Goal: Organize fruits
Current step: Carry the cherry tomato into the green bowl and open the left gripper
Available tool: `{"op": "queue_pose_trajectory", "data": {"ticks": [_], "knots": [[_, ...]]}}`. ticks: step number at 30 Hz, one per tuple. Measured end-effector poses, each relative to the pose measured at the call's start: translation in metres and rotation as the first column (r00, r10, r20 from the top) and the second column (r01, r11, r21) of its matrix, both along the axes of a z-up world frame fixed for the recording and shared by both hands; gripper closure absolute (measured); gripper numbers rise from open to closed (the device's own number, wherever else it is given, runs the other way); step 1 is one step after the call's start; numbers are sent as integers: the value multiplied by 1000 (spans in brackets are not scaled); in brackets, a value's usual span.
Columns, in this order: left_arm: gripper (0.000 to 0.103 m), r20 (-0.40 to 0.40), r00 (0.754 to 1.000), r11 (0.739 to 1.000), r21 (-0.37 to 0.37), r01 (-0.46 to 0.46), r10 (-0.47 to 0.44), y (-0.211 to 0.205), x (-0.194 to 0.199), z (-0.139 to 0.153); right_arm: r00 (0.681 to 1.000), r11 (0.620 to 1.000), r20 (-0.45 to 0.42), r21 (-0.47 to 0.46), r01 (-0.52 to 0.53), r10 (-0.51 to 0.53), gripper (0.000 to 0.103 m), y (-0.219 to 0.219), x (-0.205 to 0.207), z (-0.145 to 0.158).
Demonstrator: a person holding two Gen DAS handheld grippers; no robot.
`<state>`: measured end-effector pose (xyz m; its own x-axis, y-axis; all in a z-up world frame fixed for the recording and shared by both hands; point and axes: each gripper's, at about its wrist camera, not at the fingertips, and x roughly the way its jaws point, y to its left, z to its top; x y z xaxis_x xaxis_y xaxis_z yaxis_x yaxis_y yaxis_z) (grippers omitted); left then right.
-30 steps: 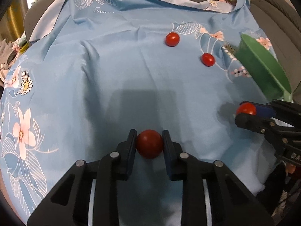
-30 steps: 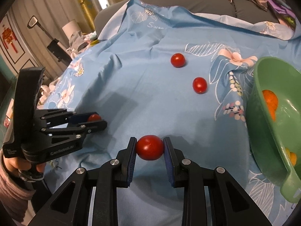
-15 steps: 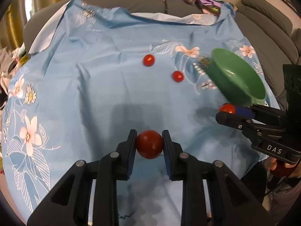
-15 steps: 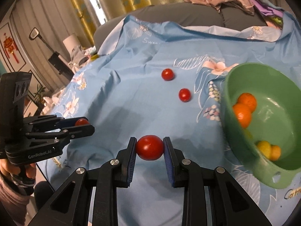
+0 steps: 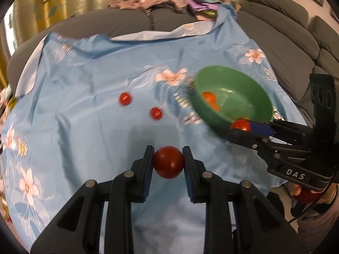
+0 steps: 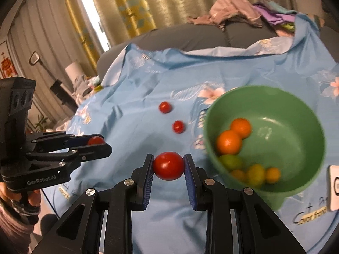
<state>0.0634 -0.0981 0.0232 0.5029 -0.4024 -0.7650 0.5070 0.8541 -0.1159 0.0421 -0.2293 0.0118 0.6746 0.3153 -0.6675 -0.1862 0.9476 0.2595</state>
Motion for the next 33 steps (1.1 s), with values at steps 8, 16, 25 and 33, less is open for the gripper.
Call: {"op": "queue_pose_trajectory", "data": {"ticks": [8,16,25,33], "knots": [[77,31,993,993,3,115,-115,-58,12,12,994,995,47,-17,99,-98,73,-41,-3,14],[77,0,982,982,16,188,-188,-102,26,5,986,987,48,-14,159,-158,73,-70,-1,9],[77,-30,975,974,49,221,-219,-136,40,-11,979,977,43,-55,204,-201,73,-86,6,0],[76,-43,973,968,99,230,-227,-150,47,-26,971,966,20,-100,238,-237,73,-92,12,-9]]}}
